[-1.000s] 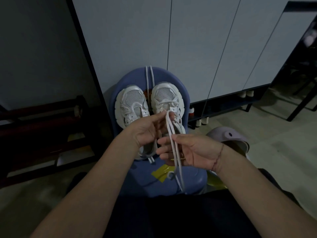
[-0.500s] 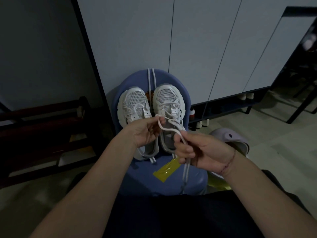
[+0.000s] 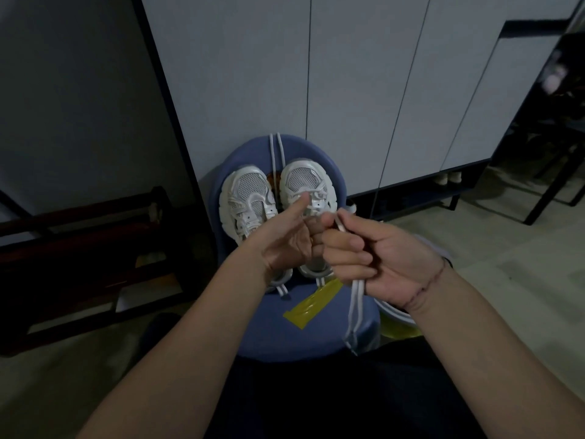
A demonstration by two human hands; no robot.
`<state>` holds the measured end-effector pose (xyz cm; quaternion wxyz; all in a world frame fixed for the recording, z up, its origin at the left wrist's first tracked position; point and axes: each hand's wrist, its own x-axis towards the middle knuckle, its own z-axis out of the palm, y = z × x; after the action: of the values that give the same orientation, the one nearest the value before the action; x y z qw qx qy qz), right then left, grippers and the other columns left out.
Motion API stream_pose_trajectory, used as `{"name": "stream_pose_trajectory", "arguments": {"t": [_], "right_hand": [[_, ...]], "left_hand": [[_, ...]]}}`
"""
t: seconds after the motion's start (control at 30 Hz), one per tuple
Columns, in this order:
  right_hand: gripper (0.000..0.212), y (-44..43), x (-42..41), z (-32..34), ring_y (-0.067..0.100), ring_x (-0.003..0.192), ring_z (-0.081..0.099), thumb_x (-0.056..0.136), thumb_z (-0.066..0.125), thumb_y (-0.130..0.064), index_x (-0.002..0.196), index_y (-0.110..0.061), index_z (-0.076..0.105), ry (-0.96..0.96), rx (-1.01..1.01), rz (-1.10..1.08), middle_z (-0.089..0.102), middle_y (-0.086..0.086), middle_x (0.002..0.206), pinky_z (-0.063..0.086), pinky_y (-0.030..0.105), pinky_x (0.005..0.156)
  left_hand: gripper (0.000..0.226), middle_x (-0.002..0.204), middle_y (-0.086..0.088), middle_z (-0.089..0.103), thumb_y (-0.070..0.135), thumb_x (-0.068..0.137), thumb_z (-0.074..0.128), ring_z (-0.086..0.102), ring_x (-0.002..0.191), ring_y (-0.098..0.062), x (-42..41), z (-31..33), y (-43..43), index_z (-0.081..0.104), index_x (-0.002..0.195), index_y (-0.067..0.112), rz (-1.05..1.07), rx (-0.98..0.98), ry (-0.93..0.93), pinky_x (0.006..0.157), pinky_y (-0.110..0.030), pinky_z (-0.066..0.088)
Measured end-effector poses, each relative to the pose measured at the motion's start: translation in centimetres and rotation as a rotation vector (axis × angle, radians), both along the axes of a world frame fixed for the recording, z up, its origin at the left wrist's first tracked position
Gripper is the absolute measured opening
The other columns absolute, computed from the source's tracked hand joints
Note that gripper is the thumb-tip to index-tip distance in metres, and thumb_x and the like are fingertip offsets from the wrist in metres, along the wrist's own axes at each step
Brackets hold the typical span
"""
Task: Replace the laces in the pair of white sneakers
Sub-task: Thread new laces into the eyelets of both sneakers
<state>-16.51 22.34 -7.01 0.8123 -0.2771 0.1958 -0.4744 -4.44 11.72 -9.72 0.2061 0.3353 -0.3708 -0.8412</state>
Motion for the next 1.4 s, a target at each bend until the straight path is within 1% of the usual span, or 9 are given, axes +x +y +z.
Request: {"name": "stream_pose_trajectory", "arguments": {"t": [0.07,0.33,0.47,0.57,0.8,1.0,1.1,1.23,1.4], "right_hand": [[0.025,1.0,0.3,0.1,0.002,0.039,0.032,0.096,0.037,-0.028,0.088,-0.011,0.054,0.038,0.017,-0.016,0.038,-0.007,0.051,0.024,0.013,0.033],[0.020,3.9,1.8,-2.6,0.003,0.037,0.024,0.091,0.040,-0.027,0.076,-0.016,0.047,0.275,0.197,-0.091,0.031,-0.005,0.050,0.018,0.014,0.032],[0.035,3.2,1.5,-4.5,0.015,0.053,0.054,0.098,0.039,-0.034,0.085,-0.008,0.059,0.499,0.306,-0.110,0.057,0.007,0.065,0.046,0.027,0.056],[0.042,0.5,-0.2,-4.6,0.019,0.068,0.052,0.092,0.042,-0.046,0.089,-0.008,0.059,0.539,0.317,-0.201,0.058,0.009,0.079,0.040,0.028,0.062],[0.048,-7.4,-1.2,-3.7,0.022,0.041,0.052,0.100,0.030,-0.041,0.075,-0.005,0.050,0.504,0.374,-0.188,0.048,0.009,0.053,0.048,0.024,0.047],[0.034,-10.9,-0.5,-5.2,0.007,0.028,0.031,0.102,0.031,-0.018,0.077,-0.008,0.051,0.272,0.477,-0.373,0.033,-0.004,0.037,0.029,0.014,0.033],[0.035,-11.2,-0.3,-5.7,0.003,0.025,0.019,0.103,0.024,-0.015,0.073,-0.014,0.043,0.347,0.402,-0.351,0.026,-0.008,0.033,0.017,0.013,0.029],[0.032,-10.9,0.3,-6.6,0.002,0.024,0.018,0.104,0.025,-0.017,0.076,-0.016,0.042,0.546,0.347,-0.342,0.027,-0.010,0.033,0.013,0.012,0.027],[0.030,-9.7,0.4,-8.2,0.002,0.024,0.019,0.102,0.028,-0.015,0.077,-0.014,0.044,0.759,0.312,-0.335,0.029,-0.009,0.032,0.014,0.010,0.027]], "left_hand": [[0.067,0.093,-0.005,0.065,0.052,0.101,0.030,0.063,0.082,-0.015,-0.3,0.2,0.3,0.058,0.126,-0.004,0.063,0.016,0.020,0.076,-0.027,0.052],[0.040,0.068,-0.006,0.069,0.024,0.105,0.037,0.065,0.051,-0.014,-0.5,-0.3,1.5,0.063,0.090,-0.003,0.219,0.162,0.124,0.052,-0.021,0.056],[0.030,0.048,0.002,0.053,0.016,0.105,0.038,0.050,0.036,-0.008,-0.6,-0.7,1.7,0.060,0.088,0.005,0.211,0.155,0.086,0.040,-0.017,0.046],[0.031,0.047,0.005,0.047,0.019,0.106,0.035,0.045,0.036,-0.007,-0.3,-0.8,1.7,0.056,0.084,0.011,0.150,0.037,0.037,0.040,-0.016,0.041],[0.027,0.050,0.000,0.053,0.016,0.106,0.039,0.050,0.041,-0.010,-0.3,-2.0,1.6,0.056,0.087,0.008,-0.029,-0.287,-0.218,0.043,-0.019,0.045],[0.045,0.065,-0.005,0.069,0.034,0.104,0.042,0.067,0.063,-0.022,0.9,-1.6,-0.9,0.067,0.078,0.007,-0.161,-0.600,-0.572,0.065,-0.029,0.054],[0.042,0.092,-0.001,0.069,0.038,0.104,0.039,0.064,0.091,-0.023,1.1,-1.4,-5.4,0.070,0.092,0.012,0.157,-0.987,-0.837,0.078,-0.030,0.046],[0.042,0.140,0.008,0.051,0.038,0.106,0.032,0.044,0.129,-0.011,0.2,-2.9,-9.4,0.051,0.140,0.022,0.110,-1.196,-0.658,0.109,-0.030,0.033],[0.079,0.133,-0.002,0.059,0.075,0.082,0.024,0.052,0.123,-0.019,-0.3,-3.6,-10.9,0.062,0.128,0.022,0.143,-1.208,-0.674,0.108,-0.039,0.038]]}}
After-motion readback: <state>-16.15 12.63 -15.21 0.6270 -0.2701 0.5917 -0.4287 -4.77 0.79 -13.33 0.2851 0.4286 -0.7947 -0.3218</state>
